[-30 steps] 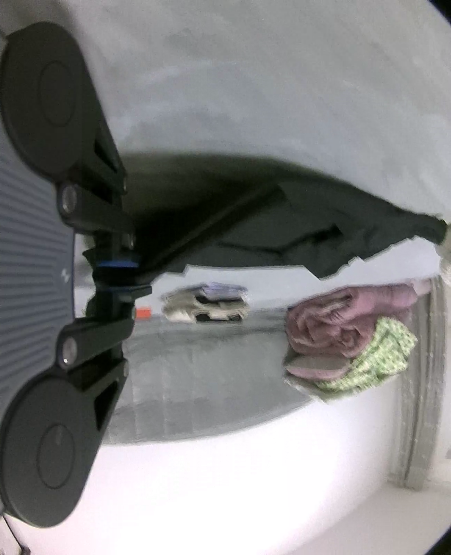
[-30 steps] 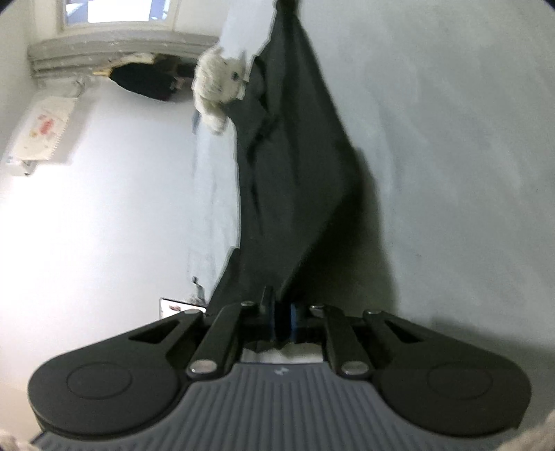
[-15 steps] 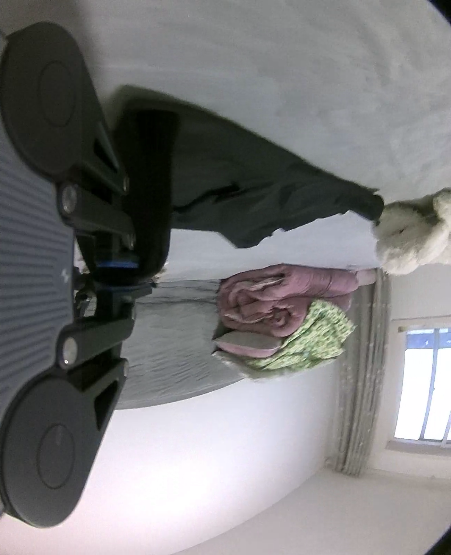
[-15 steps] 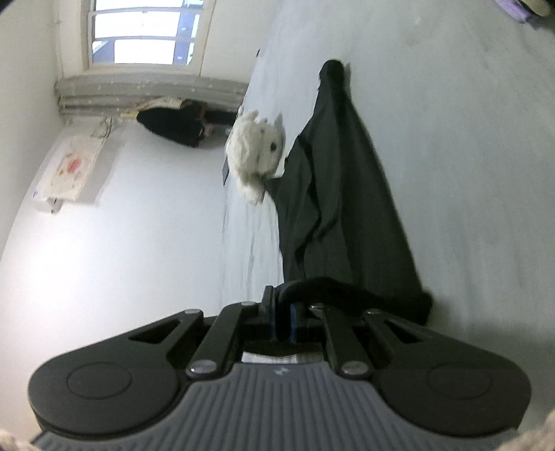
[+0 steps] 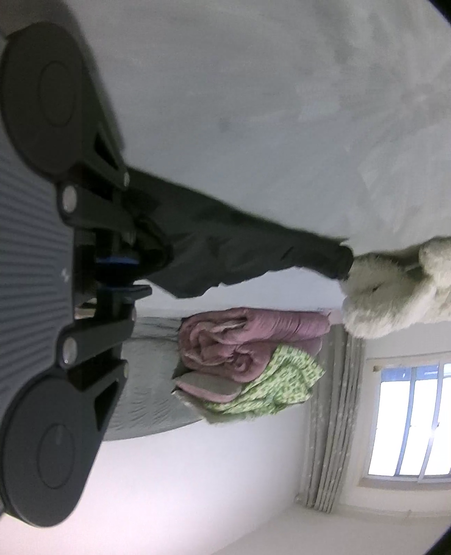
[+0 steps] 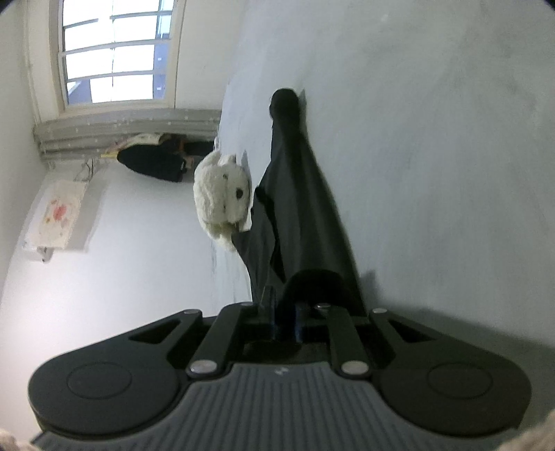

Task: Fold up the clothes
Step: 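Fold the held end over and open both grippers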

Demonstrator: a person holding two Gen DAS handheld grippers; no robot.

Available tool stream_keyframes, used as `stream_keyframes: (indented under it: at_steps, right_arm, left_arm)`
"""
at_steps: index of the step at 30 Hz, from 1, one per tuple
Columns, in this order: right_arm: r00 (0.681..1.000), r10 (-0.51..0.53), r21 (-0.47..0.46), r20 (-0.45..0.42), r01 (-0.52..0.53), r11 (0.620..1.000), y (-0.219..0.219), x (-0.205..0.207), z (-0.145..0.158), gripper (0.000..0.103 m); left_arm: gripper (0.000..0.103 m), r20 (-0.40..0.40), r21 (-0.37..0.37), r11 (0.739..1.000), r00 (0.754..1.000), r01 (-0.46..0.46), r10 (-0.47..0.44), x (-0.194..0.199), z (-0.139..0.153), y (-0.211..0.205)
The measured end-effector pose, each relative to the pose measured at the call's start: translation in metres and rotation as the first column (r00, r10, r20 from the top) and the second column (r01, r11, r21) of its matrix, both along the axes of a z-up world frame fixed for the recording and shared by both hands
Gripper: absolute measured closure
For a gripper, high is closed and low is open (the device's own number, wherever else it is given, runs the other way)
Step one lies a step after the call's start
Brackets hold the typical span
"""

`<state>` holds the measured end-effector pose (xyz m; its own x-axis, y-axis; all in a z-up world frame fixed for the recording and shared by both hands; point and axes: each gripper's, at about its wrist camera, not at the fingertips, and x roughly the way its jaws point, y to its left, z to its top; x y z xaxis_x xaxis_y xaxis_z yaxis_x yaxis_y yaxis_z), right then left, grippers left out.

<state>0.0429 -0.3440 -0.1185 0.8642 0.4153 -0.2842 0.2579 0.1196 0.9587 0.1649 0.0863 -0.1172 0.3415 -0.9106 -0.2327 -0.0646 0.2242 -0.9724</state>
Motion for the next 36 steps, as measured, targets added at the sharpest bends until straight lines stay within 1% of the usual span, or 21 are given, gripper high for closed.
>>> stream_keyframes:
  at_steps: [1, 2, 3, 5, 8, 10, 12, 14, 18, 19, 20, 22, 23, 24, 25, 26, 27, 28, 30, 34, 36]
  right_arm:
    - [1.0, -0.015, -0.003, 0.005, 0.015, 1.0, -0.003, -0.001, 0.0, 0.071]
    - [0.999, -0.03, -0.008, 0.013, 0.03, 1.0, -0.005, -0.002, 0.001, 0.055]
    - [0.999, -0.045, -0.018, 0.029, 0.045, 0.999, -0.008, -0.003, 0.003, 0.052]
    - [0.996, -0.07, -0.044, 0.057, 0.072, 0.996, -0.013, -0.007, 0.009, 0.052]
    - [0.997, -0.056, -0.163, 0.059, 0.065, 0.985, -0.01, -0.009, 0.023, 0.052]
    - [0.998, -0.041, -0.276, 0.053, 0.054, 0.96, 0.0, -0.006, 0.032, 0.052]
    - [0.999, -0.023, -0.406, 0.042, 0.038, 0.913, 0.017, 0.0, 0.041, 0.052]
    - [1.0, -0.007, -0.527, 0.029, 0.021, 0.849, 0.033, 0.005, 0.05, 0.052]
    - [1.0, 0.021, -0.737, -0.006, -0.018, 0.676, 0.067, 0.02, 0.062, 0.052]
    - [0.999, 0.026, -0.771, -0.019, -0.031, 0.636, 0.073, 0.025, 0.061, 0.052]
    - [0.999, 0.029, -0.8, -0.04, -0.049, 0.598, 0.079, 0.031, 0.058, 0.054]
    - [0.996, 0.026, -0.832, -0.089, -0.088, 0.547, 0.085, 0.041, 0.048, 0.058]
    - [0.994, 0.019, -0.84, -0.107, -0.101, 0.533, 0.084, 0.045, 0.043, 0.067]
    - [0.994, 0.012, -0.846, -0.112, -0.102, 0.523, 0.082, 0.046, 0.04, 0.074]
    - [0.994, 0.006, -0.844, -0.112, -0.099, 0.528, 0.079, 0.044, 0.039, 0.074]
    - [0.994, 0.004, -0.83, -0.113, -0.096, 0.55, 0.074, 0.043, 0.041, 0.073]
    - [0.994, 0.006, -0.816, -0.112, -0.095, 0.57, 0.071, 0.041, 0.043, 0.066]
    - [0.993, 0.014, -0.806, -0.114, -0.101, 0.584, 0.068, 0.037, 0.046, 0.065]
    - [0.992, 0.03, -0.783, -0.119, -0.112, 0.611, 0.063, 0.028, 0.051, 0.06]
    - [0.99, 0.055, -0.731, -0.133, -0.135, 0.669, 0.054, 0.006, 0.058, 0.059]
    - [0.991, 0.054, -0.719, -0.126, -0.128, 0.683, 0.053, -0.005, 0.063, 0.059]
  left_arm:
    - [0.08, 0.004, 0.005, 1.0, 1.0, -0.013, 0.013, 0.002, 0.0, 0.001]
    - [0.071, 0.019, 0.004, 0.999, 0.999, -0.032, 0.032, 0.002, 0.002, 0.003]
    - [0.062, 0.034, 0.004, 0.999, 0.998, -0.051, 0.051, 0.003, 0.004, 0.005]
    - [0.057, 0.067, 0.009, 0.996, 0.994, -0.088, 0.087, 0.003, 0.009, 0.012]
    - [0.057, 0.137, 0.054, 0.994, 0.987, -0.092, 0.084, 0.002, 0.022, 0.015]
    - [0.057, 0.203, 0.112, 0.991, 0.978, -0.073, 0.049, -0.002, 0.032, 0.011]
    - [0.057, 0.276, 0.201, 0.978, 0.961, -0.051, -0.006, -0.006, 0.041, -0.002]
    - [0.057, 0.348, 0.295, 0.954, 0.935, -0.043, -0.066, -0.01, 0.049, -0.017]
    - [0.057, 0.459, 0.444, 0.894, 0.871, -0.056, -0.174, -0.019, 0.057, -0.043]
    - [0.058, 0.469, 0.478, 0.876, 0.862, -0.066, -0.191, -0.019, 0.055, -0.046]
    - [0.059, 0.475, 0.511, 0.856, 0.855, -0.076, -0.207, -0.018, 0.053, -0.049]
    - [0.075, 0.463, 0.544, 0.834, 0.862, -0.092, -0.206, -0.014, 0.043, -0.048]
    - [0.084, 0.457, 0.55, 0.829, 0.867, -0.1, -0.199, -0.011, 0.039, -0.045]
    - [0.086, 0.445, 0.544, 0.833, 0.876, -0.102, -0.184, -0.009, 0.039, -0.042]
    - [0.086, 0.433, 0.537, 0.837, 0.885, -0.104, -0.168, -0.007, 0.04, -0.038]
    - [0.085, 0.422, 0.531, 0.841, 0.893, -0.104, -0.156, -0.006, 0.042, -0.034]
    - [0.079, 0.417, 0.534, 0.839, 0.896, -0.104, -0.154, -0.006, 0.045, -0.031]
    - [0.075, 0.412, 0.536, 0.838, 0.897, -0.097, -0.16, -0.007, 0.049, -0.028]
    - [0.055, 0.392, 0.539, 0.839, 0.905, -0.08, -0.165, -0.008, 0.055, -0.021]
    - [0.052, 0.35, 0.532, 0.845, 0.922, -0.048, -0.167, -0.014, 0.062, -0.009]
    - [0.053, 0.371, 0.53, 0.846, 0.913, -0.06, -0.168, -0.022, 0.069, -0.007]
